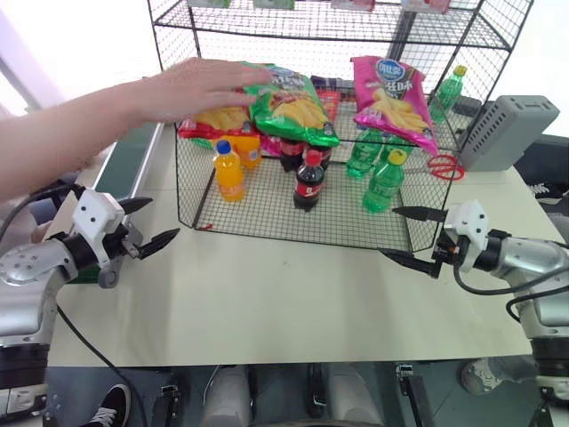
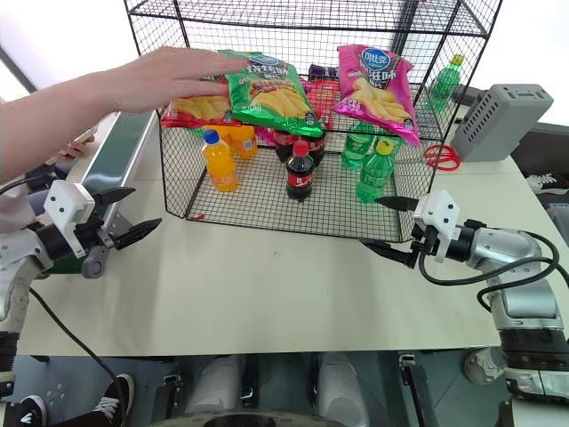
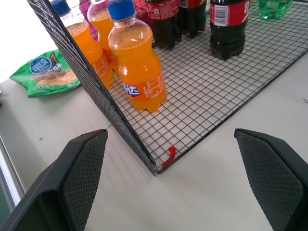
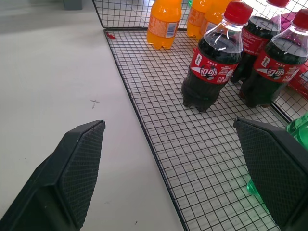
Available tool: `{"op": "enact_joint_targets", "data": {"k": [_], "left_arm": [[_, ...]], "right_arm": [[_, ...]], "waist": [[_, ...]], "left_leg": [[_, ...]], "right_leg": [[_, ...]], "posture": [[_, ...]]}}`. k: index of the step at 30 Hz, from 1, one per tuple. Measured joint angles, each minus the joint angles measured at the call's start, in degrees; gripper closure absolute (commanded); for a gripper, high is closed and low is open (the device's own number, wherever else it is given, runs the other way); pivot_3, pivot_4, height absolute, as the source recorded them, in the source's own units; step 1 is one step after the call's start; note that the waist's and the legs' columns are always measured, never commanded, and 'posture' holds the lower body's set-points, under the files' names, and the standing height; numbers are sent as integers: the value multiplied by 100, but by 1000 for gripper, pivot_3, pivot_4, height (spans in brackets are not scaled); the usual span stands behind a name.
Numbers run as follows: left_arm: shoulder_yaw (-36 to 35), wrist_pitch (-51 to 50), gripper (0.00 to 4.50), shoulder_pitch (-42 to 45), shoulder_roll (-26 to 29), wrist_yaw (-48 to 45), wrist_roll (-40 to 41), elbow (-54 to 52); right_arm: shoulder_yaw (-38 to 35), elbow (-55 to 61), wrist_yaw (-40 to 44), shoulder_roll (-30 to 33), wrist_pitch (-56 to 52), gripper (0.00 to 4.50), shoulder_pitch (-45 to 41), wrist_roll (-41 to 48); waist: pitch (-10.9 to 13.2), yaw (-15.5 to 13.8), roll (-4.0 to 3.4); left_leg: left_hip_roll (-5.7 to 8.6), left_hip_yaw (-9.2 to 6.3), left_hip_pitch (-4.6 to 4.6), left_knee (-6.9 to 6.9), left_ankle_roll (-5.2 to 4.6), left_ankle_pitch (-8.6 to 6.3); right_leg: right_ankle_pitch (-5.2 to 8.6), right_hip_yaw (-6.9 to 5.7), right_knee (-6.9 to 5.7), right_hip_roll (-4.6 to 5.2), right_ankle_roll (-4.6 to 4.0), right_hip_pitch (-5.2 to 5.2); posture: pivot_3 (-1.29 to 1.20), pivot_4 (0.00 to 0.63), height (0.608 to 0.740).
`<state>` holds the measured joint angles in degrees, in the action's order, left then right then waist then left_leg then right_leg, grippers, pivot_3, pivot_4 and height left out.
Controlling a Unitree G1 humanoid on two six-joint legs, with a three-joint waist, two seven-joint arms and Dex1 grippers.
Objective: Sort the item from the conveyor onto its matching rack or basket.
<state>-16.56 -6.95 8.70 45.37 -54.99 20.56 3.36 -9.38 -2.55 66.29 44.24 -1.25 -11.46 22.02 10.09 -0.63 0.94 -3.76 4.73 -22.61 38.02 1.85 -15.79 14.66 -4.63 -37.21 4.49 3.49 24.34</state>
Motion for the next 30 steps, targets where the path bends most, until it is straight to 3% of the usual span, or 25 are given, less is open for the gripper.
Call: {"op": "enact_joint_targets", "data": {"k": [30], "left_arm": [[63,-7,0,17,-52,39,-12,-9]], "right_arm": [[122,-140,63,1,254,48,-29,-202]], "waist": [[0,1,0]], "left_leg": [[0,0,0,1,0,0]], "right_leg": [[0,0,-1,0,0,0]], "posture": [[0,150,740]]}}
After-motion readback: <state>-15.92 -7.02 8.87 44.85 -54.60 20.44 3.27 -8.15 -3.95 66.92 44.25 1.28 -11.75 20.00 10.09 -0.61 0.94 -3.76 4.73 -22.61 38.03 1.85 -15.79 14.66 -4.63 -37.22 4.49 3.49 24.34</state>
